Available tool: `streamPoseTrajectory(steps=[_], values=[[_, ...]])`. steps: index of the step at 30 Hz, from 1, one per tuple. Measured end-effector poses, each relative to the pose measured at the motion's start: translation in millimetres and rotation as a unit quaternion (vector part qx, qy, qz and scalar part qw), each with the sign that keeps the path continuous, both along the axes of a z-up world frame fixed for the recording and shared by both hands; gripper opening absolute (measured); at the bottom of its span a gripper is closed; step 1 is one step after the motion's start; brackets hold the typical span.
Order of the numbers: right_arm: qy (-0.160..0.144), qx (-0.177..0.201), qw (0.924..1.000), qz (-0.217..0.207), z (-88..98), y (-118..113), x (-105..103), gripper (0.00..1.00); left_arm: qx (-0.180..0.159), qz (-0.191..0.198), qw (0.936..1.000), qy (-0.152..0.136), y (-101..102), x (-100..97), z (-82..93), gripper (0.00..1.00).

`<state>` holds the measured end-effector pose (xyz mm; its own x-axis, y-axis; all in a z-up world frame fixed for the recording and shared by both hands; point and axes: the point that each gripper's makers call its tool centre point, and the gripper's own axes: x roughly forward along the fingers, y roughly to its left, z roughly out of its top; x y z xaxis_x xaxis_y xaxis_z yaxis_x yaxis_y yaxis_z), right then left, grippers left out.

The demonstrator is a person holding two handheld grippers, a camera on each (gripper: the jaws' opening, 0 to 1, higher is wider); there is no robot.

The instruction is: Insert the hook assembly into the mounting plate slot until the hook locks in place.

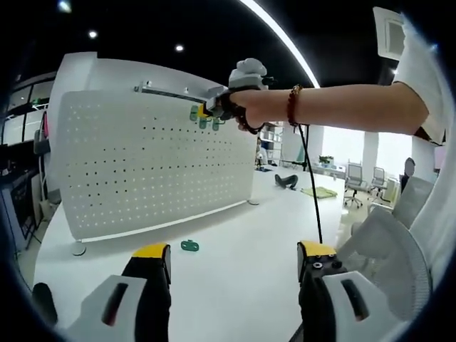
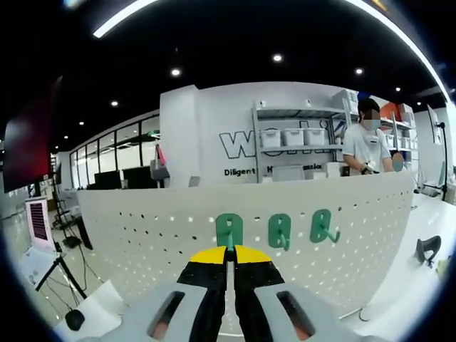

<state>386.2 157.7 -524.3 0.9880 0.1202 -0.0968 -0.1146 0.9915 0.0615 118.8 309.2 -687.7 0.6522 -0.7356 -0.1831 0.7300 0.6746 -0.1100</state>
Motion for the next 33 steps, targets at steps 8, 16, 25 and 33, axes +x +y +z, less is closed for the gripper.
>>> streamPoseTrajectory(steps=[8, 16, 25, 33], values=[[0.003, -0.002, 1.0000, -0.002, -1.7, -2, 11, 0.01, 0.005, 0.007, 1.0000, 0.001, 6, 4.2, -2.0, 0.74], [0.010, 0.008, 0.9999, -0.004, -3.8, -1, 19, 0.01, 0.001, 0.015, 0.9999, -0.002, 8, 8.1, 2.1, 0.73], [0.017, 0.008, 0.9998, -0.007, -7.5, 0, 21, 0.01, -0.003, 0.021, 0.9998, 0.002, 13, 10.7, -0.5, 0.73], [0.019, -0.001, 0.9997, -0.015, -9.0, -3, 21, 0.01, -0.001, 0.020, 0.9998, 0.002, 14, 10.5, -1.7, 0.74]])
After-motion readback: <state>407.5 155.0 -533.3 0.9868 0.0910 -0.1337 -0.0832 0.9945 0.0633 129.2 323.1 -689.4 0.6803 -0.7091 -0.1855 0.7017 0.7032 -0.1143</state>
